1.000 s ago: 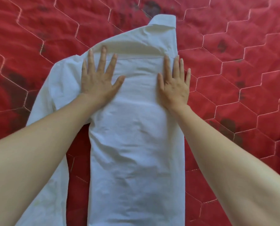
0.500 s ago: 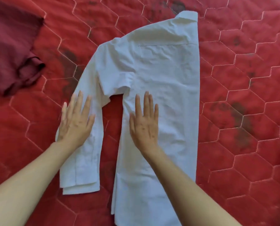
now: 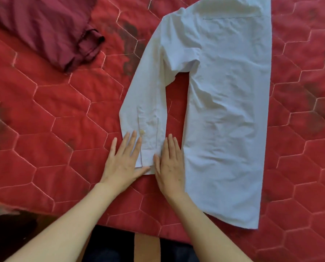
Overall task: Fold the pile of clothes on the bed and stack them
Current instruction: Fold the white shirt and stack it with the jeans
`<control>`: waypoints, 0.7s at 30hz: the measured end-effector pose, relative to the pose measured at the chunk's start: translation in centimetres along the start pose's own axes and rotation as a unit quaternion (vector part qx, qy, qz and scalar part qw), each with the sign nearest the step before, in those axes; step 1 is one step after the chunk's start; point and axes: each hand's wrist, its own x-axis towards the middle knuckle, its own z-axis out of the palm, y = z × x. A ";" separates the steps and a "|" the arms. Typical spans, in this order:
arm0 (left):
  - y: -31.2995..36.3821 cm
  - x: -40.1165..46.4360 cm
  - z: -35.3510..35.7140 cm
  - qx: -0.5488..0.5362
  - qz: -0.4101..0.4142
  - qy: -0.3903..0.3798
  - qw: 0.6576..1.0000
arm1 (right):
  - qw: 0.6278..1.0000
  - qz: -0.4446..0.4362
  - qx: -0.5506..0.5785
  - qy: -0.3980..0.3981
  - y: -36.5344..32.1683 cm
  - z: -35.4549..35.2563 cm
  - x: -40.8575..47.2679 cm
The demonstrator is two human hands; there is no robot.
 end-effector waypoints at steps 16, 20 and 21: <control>-5.7 0.5 -8.2 -0.371 -0.210 0.246 0.871 | 0.966 0.220 0.120 0.063 -4.8 1.7 -3.7; -13.7 -0.4 -5.7 -0.381 -0.388 0.210 0.812 | 0.953 0.265 0.132 0.061 -5.7 1.8 -3.1; -15.2 -0.9 -4.7 -0.400 -0.417 0.171 0.798 | 0.952 0.272 0.120 0.070 -5.9 1.8 -2.9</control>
